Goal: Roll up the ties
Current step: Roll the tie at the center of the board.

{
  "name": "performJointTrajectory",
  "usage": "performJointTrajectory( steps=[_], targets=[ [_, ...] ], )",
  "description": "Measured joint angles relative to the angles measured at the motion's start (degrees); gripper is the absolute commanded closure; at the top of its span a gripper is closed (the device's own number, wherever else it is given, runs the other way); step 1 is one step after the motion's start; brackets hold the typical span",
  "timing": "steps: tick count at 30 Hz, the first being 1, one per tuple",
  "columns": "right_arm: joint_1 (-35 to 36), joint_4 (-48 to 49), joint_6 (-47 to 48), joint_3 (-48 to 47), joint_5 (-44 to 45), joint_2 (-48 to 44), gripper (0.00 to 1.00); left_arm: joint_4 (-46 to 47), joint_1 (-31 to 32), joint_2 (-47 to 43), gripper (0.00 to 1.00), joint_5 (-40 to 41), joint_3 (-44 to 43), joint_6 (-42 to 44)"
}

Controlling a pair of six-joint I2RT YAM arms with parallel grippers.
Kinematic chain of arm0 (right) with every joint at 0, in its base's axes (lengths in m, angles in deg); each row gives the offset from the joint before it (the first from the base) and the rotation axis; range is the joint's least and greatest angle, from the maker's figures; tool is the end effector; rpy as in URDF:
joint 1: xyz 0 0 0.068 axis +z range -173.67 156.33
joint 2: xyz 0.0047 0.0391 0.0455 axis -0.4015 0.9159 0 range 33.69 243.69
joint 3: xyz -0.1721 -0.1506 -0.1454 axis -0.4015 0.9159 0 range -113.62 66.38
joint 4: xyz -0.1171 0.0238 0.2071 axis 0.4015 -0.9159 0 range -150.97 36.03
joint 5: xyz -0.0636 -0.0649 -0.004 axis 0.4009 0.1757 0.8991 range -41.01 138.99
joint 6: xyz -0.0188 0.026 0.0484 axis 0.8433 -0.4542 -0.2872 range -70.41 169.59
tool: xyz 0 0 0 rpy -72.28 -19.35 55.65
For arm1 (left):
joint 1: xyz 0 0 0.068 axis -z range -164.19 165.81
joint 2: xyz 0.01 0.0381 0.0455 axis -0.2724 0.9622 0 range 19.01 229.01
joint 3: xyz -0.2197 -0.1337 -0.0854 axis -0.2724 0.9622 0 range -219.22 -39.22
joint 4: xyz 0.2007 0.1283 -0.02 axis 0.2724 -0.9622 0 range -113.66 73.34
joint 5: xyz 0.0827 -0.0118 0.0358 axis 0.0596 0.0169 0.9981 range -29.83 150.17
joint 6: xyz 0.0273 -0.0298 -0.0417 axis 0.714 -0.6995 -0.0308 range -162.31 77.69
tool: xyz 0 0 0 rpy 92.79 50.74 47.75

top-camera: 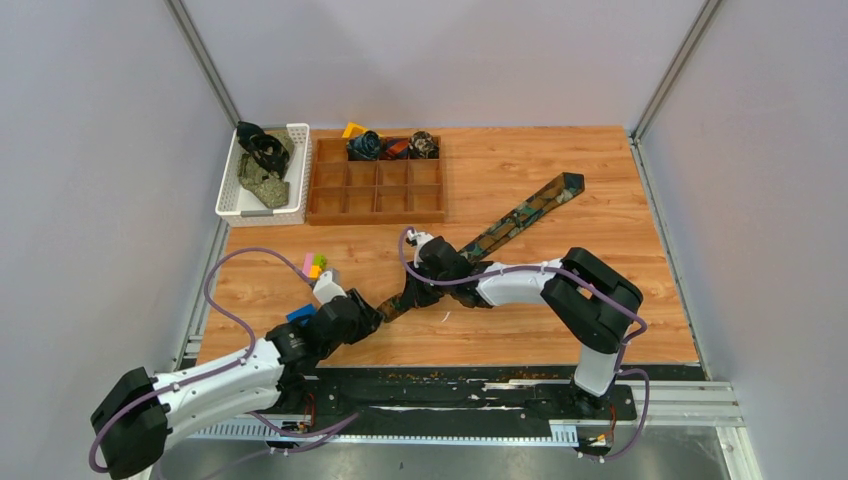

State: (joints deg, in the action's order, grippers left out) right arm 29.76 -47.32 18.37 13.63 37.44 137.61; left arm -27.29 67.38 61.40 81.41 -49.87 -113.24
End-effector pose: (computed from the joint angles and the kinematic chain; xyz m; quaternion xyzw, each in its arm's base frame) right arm 0.2019 0.2862 0.1529 -0.2149 0.8929 0.3276 0.2219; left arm 0.0921 -0.0918 0.1490 -0.2245 0.8739 -0.2668 0.3387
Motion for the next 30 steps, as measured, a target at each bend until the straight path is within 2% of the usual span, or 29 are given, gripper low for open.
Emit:
performJointTrajectory(
  steps=[8, 17, 21, 27, 30],
  targets=[
    [-0.11, 1.51, -0.24, 0.72, -0.44, 0.0, 1.0, 0.44, -0.02, 1.64, 0.47, 0.24, -2.38, -2.14],
    [-0.26, 2.97, -0.48, 1.4, -0.98, 0.0, 1.0, 2.82, -0.31, 8.13, 0.48, 0.96, -4.52, -4.26],
    [-0.26, 3.63, -0.57, 1.81, -1.05, 0.0, 1.0, 5.42, -0.42, 11.1, 0.53, 0.9, -4.24, -5.68],
    [-0.31, 4.55, -0.68, 2.25, -1.22, 0.0, 1.0, 7.43, -0.66, 13.4, 0.72, 0.76, -3.63, -6.34],
    [-0.33, 4.85, -0.72, 2.43, -1.4, 0.0, 1.0, 8.09, -0.68, 13.7, 0.69, 0.72, -3.48, -6.36]
  ],
)
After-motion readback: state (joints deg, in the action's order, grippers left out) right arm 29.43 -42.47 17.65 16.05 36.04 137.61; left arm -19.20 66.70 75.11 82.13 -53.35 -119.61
